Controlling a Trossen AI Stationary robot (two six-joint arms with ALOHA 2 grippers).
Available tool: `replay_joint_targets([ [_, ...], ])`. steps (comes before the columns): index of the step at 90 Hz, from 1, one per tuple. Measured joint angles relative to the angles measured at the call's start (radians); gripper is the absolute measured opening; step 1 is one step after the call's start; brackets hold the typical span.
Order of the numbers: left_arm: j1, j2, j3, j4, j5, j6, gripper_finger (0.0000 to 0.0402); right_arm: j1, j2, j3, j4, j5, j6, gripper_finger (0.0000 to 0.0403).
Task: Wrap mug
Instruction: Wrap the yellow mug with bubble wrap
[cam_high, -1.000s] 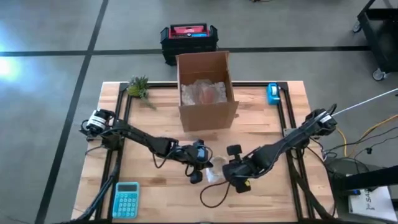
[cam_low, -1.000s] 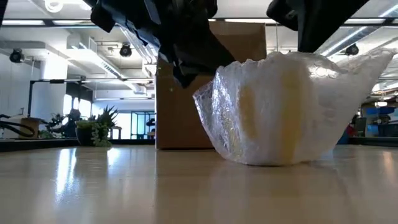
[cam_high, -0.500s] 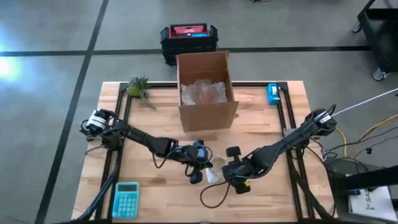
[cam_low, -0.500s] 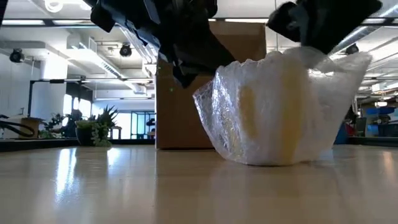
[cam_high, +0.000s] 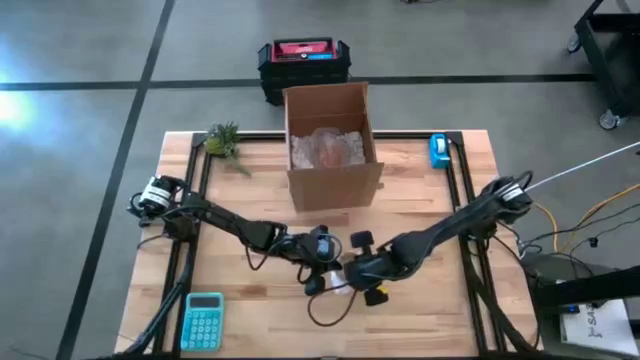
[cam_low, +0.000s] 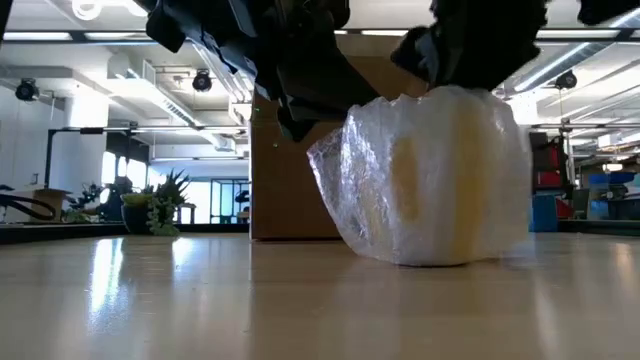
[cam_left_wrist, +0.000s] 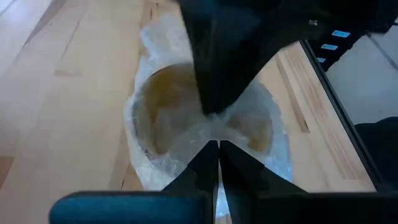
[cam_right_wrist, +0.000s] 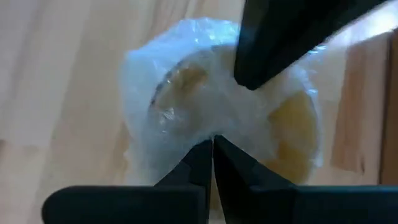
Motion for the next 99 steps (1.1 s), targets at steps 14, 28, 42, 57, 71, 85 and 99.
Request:
replay_joint_targets([
  [14, 0.0, 0.0, 0.0, 0.004, 0.0, 0.0, 0.0004, -0.036, 0.039, 0.004, 0.021, -0.047, -0.041, 0.0002],
  [28, 0.0, 0.0, 0.0, 0.006, 0.0, 0.0, 0.0004, -0.075, 0.071, 0.004, 0.043, -0.15, -0.07, 0.0002],
  [42, -0.001, 0.0, -0.001, 0.007, 0.005, 0.002, 0.0004, -0.102, 0.094, 0.004, 0.048, -0.242, -0.098, 0.0002],
  [57, 0.0, 0.0, -0.001, 0.006, 0.005, 0.004, 0.0004, -0.122, 0.076, 0.027, 0.014, -0.295, -0.081, 0.0002],
  [71, -0.001, 0.0, -0.001, 0.001, 0.008, 0.008, 0.0004, -0.121, 0.042, 0.076, -0.045, -0.305, -0.03, 0.0004],
  [85, -0.001, 0.001, -0.002, 0.0, 0.008, 0.005, 0.0004, -0.119, 0.001, 0.139, -0.132, -0.307, -0.005, 0.0033],
  [99, 0.0, 0.001, -0.002, -0.006, 0.008, 0.004, 0.0004, -0.112, -0.041, 0.186, -0.237, -0.313, 0.017, 0.0094],
])
